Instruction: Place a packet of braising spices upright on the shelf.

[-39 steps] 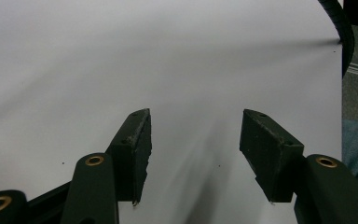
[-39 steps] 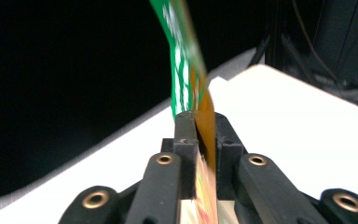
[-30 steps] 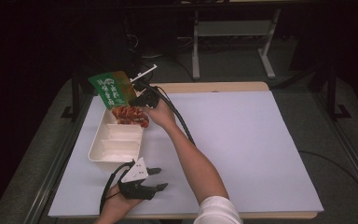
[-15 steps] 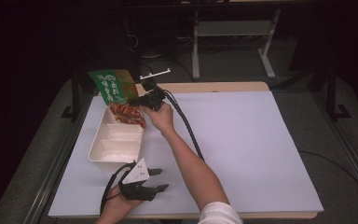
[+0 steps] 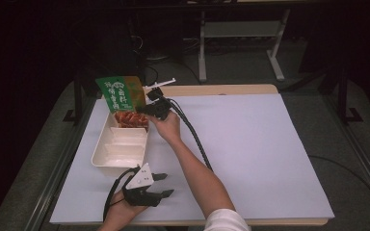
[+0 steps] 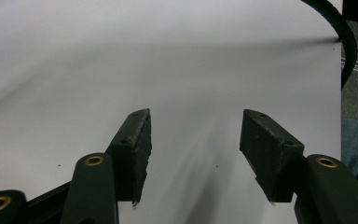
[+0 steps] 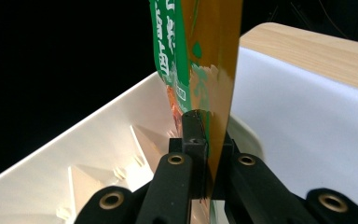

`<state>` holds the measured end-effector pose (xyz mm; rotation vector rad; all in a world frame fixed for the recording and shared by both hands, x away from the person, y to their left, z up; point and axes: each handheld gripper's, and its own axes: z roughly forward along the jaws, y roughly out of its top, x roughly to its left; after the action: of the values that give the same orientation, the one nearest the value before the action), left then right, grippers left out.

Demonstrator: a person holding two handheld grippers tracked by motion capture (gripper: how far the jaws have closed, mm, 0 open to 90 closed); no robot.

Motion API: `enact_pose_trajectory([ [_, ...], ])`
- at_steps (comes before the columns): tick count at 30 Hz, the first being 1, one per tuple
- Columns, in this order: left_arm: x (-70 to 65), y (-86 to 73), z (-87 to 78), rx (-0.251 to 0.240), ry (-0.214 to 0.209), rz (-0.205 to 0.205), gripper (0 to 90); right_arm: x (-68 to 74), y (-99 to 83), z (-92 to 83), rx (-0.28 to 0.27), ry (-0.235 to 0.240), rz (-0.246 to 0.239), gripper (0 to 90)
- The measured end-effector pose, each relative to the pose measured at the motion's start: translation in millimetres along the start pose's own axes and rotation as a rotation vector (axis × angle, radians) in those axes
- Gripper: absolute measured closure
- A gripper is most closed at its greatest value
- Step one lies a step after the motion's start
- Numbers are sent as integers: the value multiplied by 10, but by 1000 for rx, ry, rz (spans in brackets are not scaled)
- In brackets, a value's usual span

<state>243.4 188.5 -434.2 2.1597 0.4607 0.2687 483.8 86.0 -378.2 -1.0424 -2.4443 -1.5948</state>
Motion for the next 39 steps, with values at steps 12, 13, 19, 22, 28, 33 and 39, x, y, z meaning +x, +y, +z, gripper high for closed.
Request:
enact_pose_trajectory([
  [12, 0, -3, 7, 6, 1, -7, 412, 31, 58, -90, 15, -41, -50, 723],
  [13, -1, -2, 8, 6, 1, -6, 410, 27, 61, -107, 16, -42, -52, 709],
  [19, -4, -1, 8, 9, 4, -8, 401, 0, 53, -223, 7, -11, -46, 645],
  [22, -4, -3, 15, 15, 4, -6, 395, -5, 46, -286, 2, 3, -48, 607],
  [28, 5, -6, -4, 7, 8, -12, 393, 6, 28, -422, 6, 5, -58, 572],
  [33, -1, -8, -3, 11, 9, -13, 392, -25, -19, -548, -4, 2, -54, 537],
  [39, 13, -21, -12, 10, 10, -23, 390, -76, -103, -693, 3, 3, -47, 515],
])
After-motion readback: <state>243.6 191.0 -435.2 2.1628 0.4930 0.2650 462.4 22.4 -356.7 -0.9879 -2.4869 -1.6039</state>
